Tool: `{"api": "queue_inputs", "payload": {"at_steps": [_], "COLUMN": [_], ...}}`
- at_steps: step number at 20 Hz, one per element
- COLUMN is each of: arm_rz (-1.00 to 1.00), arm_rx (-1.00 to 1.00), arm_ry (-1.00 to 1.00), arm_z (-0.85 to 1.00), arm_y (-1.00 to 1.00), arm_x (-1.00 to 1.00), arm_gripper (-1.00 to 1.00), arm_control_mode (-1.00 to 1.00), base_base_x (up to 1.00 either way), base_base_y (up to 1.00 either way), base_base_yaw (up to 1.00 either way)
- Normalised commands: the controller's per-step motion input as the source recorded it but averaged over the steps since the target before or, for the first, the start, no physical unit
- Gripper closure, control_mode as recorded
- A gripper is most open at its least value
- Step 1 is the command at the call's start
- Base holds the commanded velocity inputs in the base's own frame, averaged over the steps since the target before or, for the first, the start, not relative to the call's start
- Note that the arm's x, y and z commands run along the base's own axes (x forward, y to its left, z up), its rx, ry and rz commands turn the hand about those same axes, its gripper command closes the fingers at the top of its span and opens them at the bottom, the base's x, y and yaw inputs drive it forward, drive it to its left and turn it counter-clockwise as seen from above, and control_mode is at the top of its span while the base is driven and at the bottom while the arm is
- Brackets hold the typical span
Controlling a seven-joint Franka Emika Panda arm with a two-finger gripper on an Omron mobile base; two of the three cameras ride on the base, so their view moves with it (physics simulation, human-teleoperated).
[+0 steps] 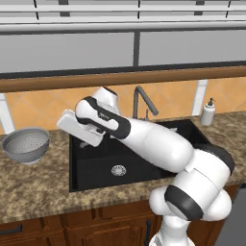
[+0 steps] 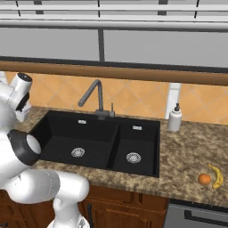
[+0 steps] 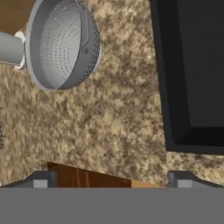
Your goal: Put the colander in the sink, put the banana, tangerine in the colander, and turn on the sink faucet and pour water over the colander.
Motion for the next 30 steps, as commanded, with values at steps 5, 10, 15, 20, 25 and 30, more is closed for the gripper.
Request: {"api": "queue_inputs", "payload": {"at_steps": [5, 10, 15, 20, 25, 30], "arm_rz": [0.00, 0.00, -0.01, -0.01, -0.01, -0.07], "arm_rx": [-0.04, 0.00, -0.09, -0.08, -0.03, 0.00], "arm_ry": [0.06, 0.00, 0.00, 0.00, -0.03, 0.00], "arm_z": [-0.49, -0.05, -0.01, -0.23, -0.25, -0.03], "arm_y": [0.37, 0.43, 0.23, 0.06, 0.00, 0.14], "arm_x": [0.22, 0.20, 0.29, 0.33, 0.38, 0.42], "arm_gripper": [-1.00, -1.00, -1.00, -1.00, -1.00, -1.00], "arm_control_mode": [-1.00, -1.00, -1.00, -1.00, -1.00, -1.00], "base_base_x": [0.00, 0.00, 0.00, 0.00, 0.00, 0.00], "base_base_y": [0.00, 0.00, 0.00, 0.00, 0.00, 0.00], "base_base_yaw": [0.00, 0.00, 0.00, 0.00, 0.00, 0.00]}}
